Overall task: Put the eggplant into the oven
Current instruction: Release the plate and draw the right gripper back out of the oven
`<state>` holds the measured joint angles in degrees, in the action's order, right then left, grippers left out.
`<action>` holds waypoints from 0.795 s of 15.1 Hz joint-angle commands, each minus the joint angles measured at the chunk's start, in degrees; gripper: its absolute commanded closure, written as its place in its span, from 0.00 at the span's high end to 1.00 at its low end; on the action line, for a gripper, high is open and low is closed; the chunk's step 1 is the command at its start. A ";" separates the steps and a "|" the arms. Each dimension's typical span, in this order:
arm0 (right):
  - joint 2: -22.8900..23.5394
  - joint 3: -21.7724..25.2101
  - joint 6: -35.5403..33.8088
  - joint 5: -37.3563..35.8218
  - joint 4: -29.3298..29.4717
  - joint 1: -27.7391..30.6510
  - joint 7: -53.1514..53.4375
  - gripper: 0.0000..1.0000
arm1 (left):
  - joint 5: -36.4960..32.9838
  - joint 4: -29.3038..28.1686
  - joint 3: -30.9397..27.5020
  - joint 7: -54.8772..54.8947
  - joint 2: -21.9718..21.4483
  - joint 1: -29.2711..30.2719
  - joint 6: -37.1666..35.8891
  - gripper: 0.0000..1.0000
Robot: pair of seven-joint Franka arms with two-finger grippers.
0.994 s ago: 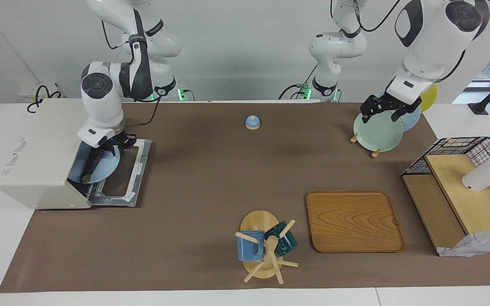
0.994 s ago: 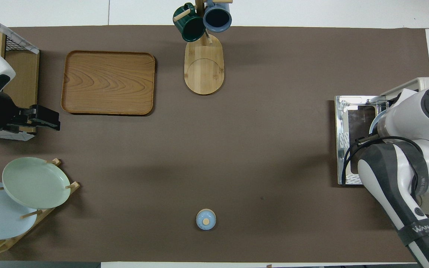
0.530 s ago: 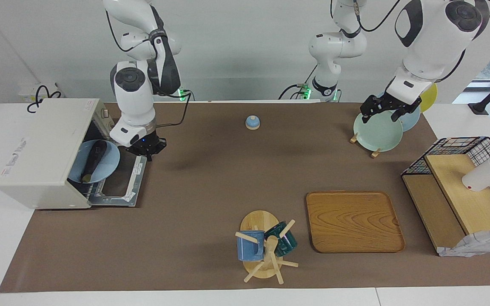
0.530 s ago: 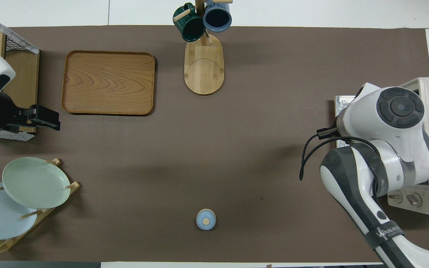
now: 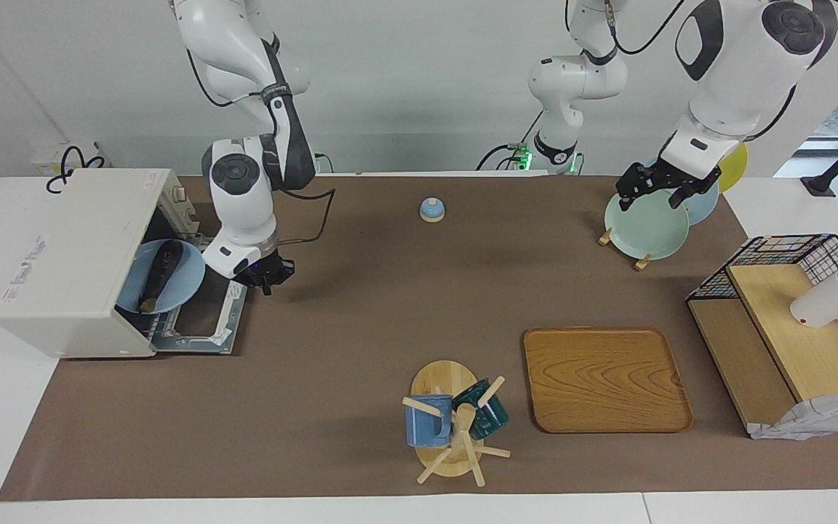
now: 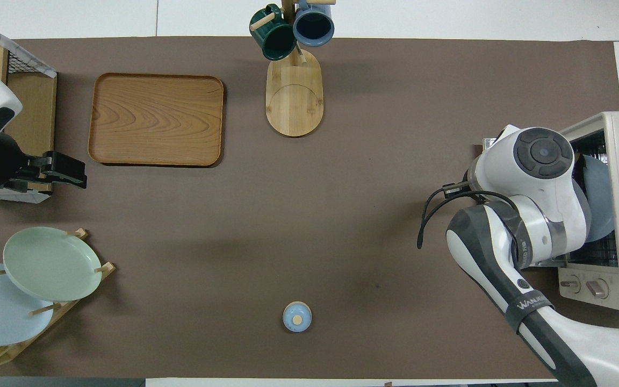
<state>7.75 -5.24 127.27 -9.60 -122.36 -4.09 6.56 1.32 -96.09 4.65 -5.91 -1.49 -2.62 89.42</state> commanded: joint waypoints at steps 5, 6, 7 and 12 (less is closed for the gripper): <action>-0.02 -0.30 1.57 0.89 -1.30 0.57 0.65 0.00 | -0.09 -0.15 0.27 -0.42 -0.70 0.51 -0.30 1.00; 0.16 -0.30 1.66 0.89 -1.30 0.57 0.56 0.00 | -0.09 -0.15 0.27 -0.42 -0.70 0.51 -0.38 1.00; 0.51 -0.30 2.01 0.89 -1.30 0.74 0.48 0.00 | -0.09 -0.15 0.27 -0.42 -0.70 0.51 -0.30 1.00; 0.77 -0.30 3.59 0.54 -2.62 0.92 0.30 0.00 | -0.09 -0.15 0.27 -0.42 -0.70 0.51 -0.30 1.00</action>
<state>8.50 -5.22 128.66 -9.60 -123.48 -3.92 6.60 1.32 -96.09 4.65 -5.91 -1.49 -2.62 89.42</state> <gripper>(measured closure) 0.991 0.000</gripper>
